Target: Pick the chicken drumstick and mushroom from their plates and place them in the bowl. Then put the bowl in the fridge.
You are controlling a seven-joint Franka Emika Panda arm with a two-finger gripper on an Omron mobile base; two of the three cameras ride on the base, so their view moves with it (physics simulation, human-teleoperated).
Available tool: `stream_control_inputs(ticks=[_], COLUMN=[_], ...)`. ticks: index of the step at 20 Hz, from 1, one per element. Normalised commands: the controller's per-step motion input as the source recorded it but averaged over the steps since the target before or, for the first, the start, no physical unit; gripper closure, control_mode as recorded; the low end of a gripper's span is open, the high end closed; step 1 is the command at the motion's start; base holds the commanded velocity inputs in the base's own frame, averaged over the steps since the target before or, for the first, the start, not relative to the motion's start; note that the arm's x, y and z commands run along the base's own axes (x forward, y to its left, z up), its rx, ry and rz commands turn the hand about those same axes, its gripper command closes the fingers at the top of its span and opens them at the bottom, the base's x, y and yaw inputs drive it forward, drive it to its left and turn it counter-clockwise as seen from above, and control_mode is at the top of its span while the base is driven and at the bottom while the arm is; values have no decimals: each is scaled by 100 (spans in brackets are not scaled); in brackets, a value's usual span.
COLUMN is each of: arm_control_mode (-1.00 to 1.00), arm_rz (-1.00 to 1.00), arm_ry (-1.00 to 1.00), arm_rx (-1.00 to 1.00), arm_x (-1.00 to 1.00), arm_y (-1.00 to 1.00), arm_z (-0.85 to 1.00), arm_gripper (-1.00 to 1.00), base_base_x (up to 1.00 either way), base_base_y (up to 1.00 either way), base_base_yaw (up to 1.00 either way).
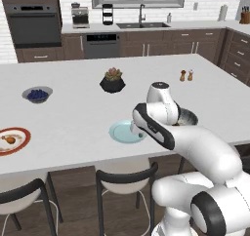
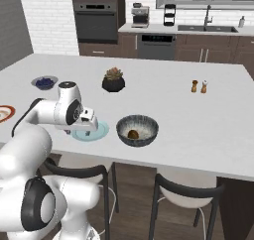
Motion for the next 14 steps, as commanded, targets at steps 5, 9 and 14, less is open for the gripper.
stream_control_inputs(ticks=[5, 9, 14], arm_control_mode=[100, 100, 100], arm_rz=[0, 0, 0], arm_ry=[0, 0, 0], arm_rx=[0, 0, 0], arm_x=[0, 0, 0], arm_y=[0, 0, 0], arm_z=[0, 0, 0], arm_gripper=[-100, -100, -100], base_base_x=[0, 0, 1], base_base_y=[33, 59, 36], base_base_yaw=[-1, -5, -4])
